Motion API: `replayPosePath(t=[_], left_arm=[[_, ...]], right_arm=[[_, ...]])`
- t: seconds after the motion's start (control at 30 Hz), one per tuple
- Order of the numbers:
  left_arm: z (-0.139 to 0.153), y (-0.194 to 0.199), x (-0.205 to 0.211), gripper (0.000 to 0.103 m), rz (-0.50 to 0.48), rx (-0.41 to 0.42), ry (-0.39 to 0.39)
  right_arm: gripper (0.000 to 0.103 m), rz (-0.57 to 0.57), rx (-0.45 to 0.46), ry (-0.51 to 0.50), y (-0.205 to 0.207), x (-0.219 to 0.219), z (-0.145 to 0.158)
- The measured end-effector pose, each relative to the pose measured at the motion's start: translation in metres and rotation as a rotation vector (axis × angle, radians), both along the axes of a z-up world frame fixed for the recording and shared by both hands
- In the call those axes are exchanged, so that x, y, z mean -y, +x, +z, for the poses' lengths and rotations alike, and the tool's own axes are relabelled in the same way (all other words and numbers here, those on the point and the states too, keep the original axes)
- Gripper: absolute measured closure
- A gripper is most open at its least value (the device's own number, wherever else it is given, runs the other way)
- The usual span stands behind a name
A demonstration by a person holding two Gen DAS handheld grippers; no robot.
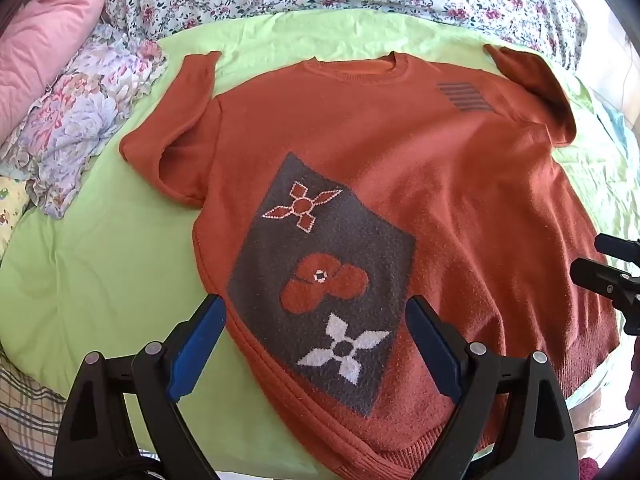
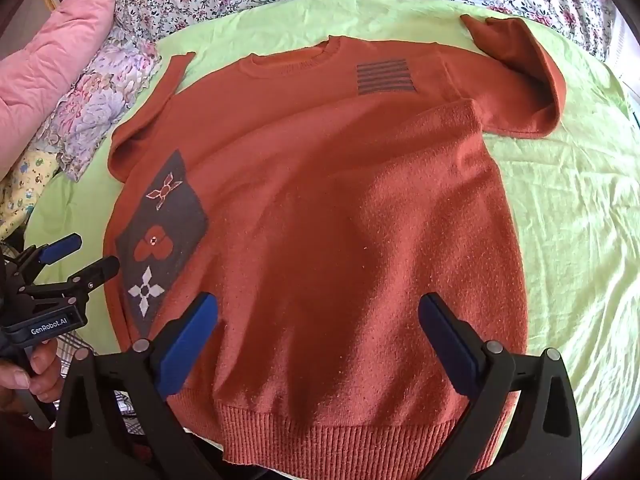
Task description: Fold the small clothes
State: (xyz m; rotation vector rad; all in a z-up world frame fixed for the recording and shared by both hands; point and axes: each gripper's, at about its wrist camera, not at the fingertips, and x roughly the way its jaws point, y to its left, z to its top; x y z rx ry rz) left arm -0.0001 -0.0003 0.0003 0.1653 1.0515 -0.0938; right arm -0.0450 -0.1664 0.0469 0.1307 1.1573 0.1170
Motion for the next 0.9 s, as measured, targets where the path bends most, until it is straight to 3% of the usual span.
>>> replayPosePath(t=[0.9], left_arm=[[0.0023,0.0024,-0.0026,0.011,0.011,0.021,0.000]], right_arm=[[0.003,-0.003,0.006,-0.011,0.0008,0.0006,0.0070]])
